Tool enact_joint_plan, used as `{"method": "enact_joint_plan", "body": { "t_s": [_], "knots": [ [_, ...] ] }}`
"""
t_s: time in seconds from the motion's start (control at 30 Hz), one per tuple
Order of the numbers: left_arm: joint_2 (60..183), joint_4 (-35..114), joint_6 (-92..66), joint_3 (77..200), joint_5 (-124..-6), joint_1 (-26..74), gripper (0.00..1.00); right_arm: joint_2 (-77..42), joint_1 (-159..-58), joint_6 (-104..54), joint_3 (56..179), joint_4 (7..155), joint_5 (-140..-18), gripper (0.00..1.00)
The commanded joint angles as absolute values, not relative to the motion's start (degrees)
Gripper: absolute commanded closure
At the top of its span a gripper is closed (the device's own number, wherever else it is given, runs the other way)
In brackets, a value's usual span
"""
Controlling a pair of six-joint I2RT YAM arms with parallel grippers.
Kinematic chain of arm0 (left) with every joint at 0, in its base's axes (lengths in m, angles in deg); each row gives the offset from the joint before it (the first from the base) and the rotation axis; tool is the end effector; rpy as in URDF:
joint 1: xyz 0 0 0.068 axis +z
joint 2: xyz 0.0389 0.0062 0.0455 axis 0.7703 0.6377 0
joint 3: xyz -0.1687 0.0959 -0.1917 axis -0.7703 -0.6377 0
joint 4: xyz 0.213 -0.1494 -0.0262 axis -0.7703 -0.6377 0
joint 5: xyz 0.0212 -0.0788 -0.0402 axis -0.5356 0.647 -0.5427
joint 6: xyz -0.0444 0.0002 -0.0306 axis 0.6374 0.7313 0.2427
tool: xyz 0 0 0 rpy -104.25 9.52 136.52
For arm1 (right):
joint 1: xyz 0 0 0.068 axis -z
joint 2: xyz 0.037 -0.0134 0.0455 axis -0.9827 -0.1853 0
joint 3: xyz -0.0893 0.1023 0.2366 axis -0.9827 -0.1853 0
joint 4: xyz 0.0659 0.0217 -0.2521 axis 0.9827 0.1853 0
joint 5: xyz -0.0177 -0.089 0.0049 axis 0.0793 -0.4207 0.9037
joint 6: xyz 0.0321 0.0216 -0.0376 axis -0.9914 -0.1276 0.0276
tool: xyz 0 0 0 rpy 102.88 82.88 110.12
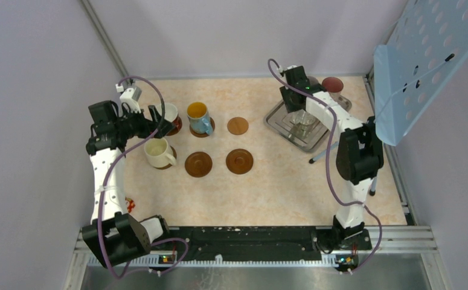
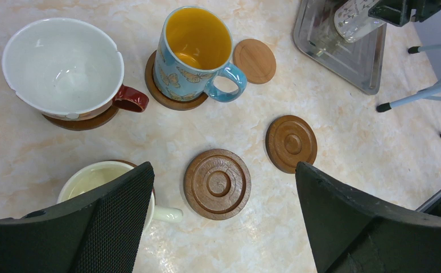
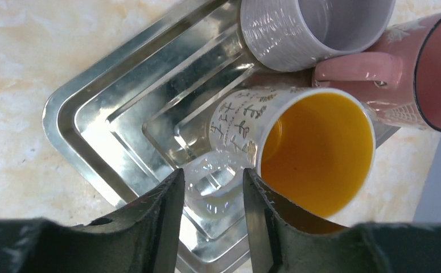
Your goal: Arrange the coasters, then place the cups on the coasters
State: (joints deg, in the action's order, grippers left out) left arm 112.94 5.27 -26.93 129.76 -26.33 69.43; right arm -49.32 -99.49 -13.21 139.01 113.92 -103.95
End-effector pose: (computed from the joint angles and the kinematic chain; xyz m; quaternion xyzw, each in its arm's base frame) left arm 0.2377 0.0546 0.3464 0.0661 0.8318 -0.2665 0.4824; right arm 0.4216 0.1433 0.2638 -0.1515 0.9164 -0.0981 0.3573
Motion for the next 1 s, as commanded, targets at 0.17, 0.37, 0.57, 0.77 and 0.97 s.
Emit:
{"method": "enact_joint_plan", "body": {
  "t_s": [0.17, 0.37, 0.57, 0.77, 0.97],
  "knots": [
    [111.4, 6.7, -26.5, 130.4, -25.6, 69.8, 0.01, -34.6, -98.9, -25.7, 126.6, 109.4, -102.5, 0.42],
    [111.4, 7.0, -26.1, 130.4, -25.7, 69.8, 0.01, -34.8, -98.8, -34.3, 124.4, 107.8, -104.8, 0.33],
    [110.8, 7.1, -26.1, 130.0, -26.8, 69.8, 0.01, -37.9, -98.9, -40.8, 126.6, 107.9, -107.1, 0.31],
    [110.7, 7.2, -26.1, 129.9, -26.7, 69.9, 0.01, -41.7, -99.0, -44.3, 128.9, 108.6, -109.2, 0.31],
    [110.6, 7.1, -26.1, 129.8, -27.4, 69.9, 0.01, -42.8, -98.8, -43.7, 128.3, 107.1, -110.6, 0.37]
  ]
}}
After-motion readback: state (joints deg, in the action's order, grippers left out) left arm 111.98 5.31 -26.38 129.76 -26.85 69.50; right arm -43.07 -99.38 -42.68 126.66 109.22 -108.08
